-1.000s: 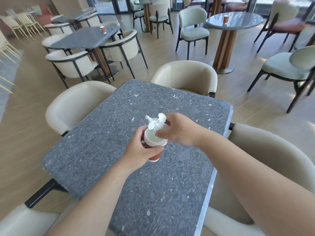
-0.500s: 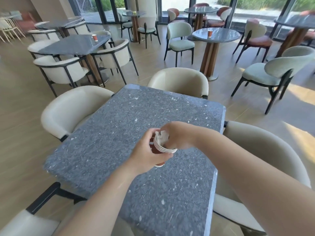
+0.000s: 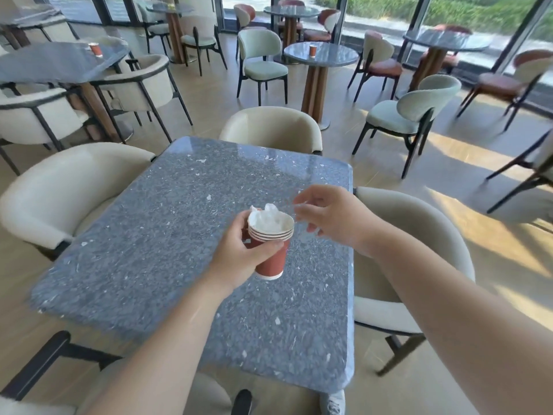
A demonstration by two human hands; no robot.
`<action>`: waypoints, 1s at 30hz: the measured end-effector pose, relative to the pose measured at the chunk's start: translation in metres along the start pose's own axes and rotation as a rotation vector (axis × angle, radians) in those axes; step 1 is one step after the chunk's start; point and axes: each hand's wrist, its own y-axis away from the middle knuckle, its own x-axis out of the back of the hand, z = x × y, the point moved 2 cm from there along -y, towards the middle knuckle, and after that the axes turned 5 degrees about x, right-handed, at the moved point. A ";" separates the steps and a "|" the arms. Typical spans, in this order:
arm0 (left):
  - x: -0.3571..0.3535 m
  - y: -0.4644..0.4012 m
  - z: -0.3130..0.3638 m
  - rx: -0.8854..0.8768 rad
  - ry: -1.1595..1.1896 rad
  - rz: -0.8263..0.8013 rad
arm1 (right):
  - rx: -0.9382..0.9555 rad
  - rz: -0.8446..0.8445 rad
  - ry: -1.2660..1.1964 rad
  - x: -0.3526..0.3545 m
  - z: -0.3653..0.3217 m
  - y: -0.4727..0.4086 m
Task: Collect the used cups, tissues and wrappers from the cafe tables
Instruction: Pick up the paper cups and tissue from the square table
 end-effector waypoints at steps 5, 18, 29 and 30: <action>-0.026 0.014 0.008 0.006 0.064 -0.060 | -0.095 0.135 -0.385 0.018 0.015 0.040; -0.168 0.025 0.048 -0.065 0.093 -0.159 | -0.146 0.418 -0.654 0.115 0.077 0.147; -0.408 0.054 0.082 -0.155 0.072 -0.307 | -0.170 0.609 -0.731 0.286 0.166 0.289; -0.427 0.056 0.084 -0.156 0.076 -0.312 | -0.159 0.616 -0.734 0.300 0.173 0.299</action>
